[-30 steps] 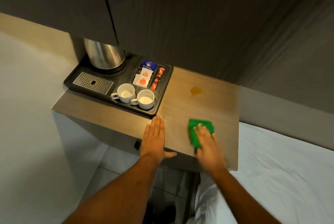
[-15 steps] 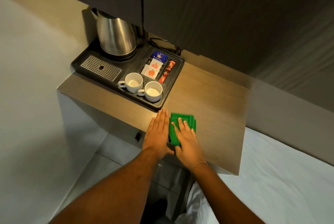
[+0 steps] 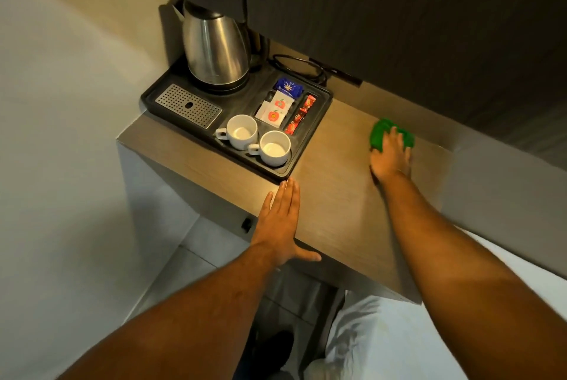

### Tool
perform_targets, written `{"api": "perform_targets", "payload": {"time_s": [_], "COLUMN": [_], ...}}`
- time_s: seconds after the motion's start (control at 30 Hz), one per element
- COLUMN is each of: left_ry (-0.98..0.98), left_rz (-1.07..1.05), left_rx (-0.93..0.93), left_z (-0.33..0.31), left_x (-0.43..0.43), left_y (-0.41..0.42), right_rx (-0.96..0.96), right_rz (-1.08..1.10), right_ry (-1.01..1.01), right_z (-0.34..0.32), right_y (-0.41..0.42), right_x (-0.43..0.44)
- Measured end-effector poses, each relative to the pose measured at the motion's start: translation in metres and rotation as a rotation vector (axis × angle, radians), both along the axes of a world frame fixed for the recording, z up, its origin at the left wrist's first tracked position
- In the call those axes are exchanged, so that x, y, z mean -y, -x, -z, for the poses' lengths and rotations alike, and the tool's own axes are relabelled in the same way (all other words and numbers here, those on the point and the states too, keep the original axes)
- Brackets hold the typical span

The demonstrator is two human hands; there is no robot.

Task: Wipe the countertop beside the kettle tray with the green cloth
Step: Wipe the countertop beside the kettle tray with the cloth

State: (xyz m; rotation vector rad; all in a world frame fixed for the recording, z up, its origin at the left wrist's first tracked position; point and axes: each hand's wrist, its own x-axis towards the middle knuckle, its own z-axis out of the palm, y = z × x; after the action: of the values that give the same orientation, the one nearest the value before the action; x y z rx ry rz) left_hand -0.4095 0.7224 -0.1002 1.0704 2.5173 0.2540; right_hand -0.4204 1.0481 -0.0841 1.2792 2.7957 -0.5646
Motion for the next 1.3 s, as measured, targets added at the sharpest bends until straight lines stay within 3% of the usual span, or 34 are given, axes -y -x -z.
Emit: {"api": "perform_targets", "payload": {"time_s": [0.1, 0.17, 0.27, 0.33, 0.47, 0.57, 0.67, 0.77, 0.93, 1.1, 1.3], "left_ry": [0.003, 0.003, -0.020, -0.042, -0.045, -0.045, -0.058, -0.117, -0.239, -0.369, -0.379], "left_rz": [0.002, -0.011, 0.007, 0.031, 0.045, 0.058, 0.058, 0.040, -0.032, -0.140, -0.165], "left_rx": [0.033, 0.042, 0.059, 0.070, 0.075, 0.084, 0.089, 0.115, 0.196, 0.254, 0.352], "left_z": [-0.003, -0.004, -0.002, 0.000, 0.002, 0.003, 0.003, 0.005, 0.003, 0.003, 0.000], "left_x": [0.000, -0.002, 0.002, 0.005, 0.004, 0.005, 0.004, 0.007, 0.007, 0.003, 0.005], "left_y": [0.000, 0.000, 0.001, 0.004, 0.008, 0.008, 0.007, 0.008, 0.008, 0.005, 0.009], "right_rx": [-0.026, -0.053, -0.062, -0.060, -0.044, 0.008, 0.031, 0.032, -0.032, -0.127, -0.061], "right_rz": [0.095, 0.073, -0.165, -0.303, -0.334, -0.198, 0.019, 0.079, 0.062, -0.131, -0.198], "right_ry": [-0.006, -0.020, 0.019, 0.051, 0.048, 0.042, 0.001, 0.021, -0.032, 0.063, 0.167], "right_z": [0.006, 0.006, 0.004, 0.003, -0.007, -0.009, -0.006, 0.005, 0.012, 0.015, 0.005], "right_y": [-0.069, -0.112, -0.125, -0.098, -0.019, 0.004, -0.033, -0.095, -0.180, -0.119, -0.098], "right_x": [0.020, 0.081, 0.186, 0.209, 0.141, 0.062, -0.014, -0.029, 0.098, 0.240, 0.263]}}
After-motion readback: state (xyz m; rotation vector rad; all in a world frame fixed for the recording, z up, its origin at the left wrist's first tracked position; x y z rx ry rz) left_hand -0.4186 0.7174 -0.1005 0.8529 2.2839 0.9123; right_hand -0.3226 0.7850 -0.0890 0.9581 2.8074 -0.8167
